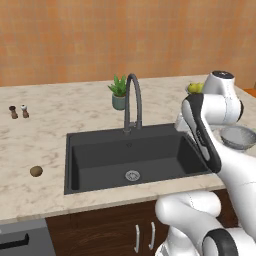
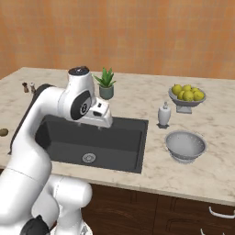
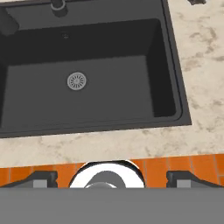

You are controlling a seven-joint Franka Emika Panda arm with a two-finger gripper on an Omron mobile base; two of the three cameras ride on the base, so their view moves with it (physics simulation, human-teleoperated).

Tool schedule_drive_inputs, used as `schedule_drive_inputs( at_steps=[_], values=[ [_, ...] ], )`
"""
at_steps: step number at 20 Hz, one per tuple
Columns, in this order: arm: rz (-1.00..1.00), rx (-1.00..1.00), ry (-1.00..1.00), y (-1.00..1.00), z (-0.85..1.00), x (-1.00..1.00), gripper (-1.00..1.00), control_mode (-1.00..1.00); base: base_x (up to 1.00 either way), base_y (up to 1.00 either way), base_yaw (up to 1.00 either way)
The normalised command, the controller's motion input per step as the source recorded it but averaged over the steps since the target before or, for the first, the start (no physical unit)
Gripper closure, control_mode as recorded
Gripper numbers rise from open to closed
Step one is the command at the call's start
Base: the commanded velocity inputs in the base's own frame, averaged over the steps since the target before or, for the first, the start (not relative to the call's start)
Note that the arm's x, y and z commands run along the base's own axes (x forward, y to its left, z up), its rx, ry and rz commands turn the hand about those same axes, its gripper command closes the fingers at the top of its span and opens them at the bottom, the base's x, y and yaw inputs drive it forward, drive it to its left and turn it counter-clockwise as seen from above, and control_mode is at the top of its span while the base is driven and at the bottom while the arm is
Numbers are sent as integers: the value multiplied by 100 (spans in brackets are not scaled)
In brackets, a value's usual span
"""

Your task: Put the colander in the sink, put the kiwi in the colander, and turn on the sink faucet and pour water over the colander.

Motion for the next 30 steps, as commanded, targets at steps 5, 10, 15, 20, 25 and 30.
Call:
schedule_drive_inputs(
  at_steps=[5, 10, 15, 20, 25, 30],
  values=[
    [-22, 3, -1, -77, -14, -14, -100, -100, 0, 0, 0],
    [-29, 9, -3, -85, 0, -1, -100, -100, 0, 0, 0],
    [-43, 8, 0, -72, -1, -13, -100, -100, 0, 0, 0],
    [-44, 1, 0, -78, -19, -3, -100, -100, 0, 0, 0],
    [-27, 0, 0, -71, -31, 0, -100, -100, 0, 0, 0],
    [-11, 1, 0, -89, -18, -1, -100, -100, 0, 0, 0]
  ],
)
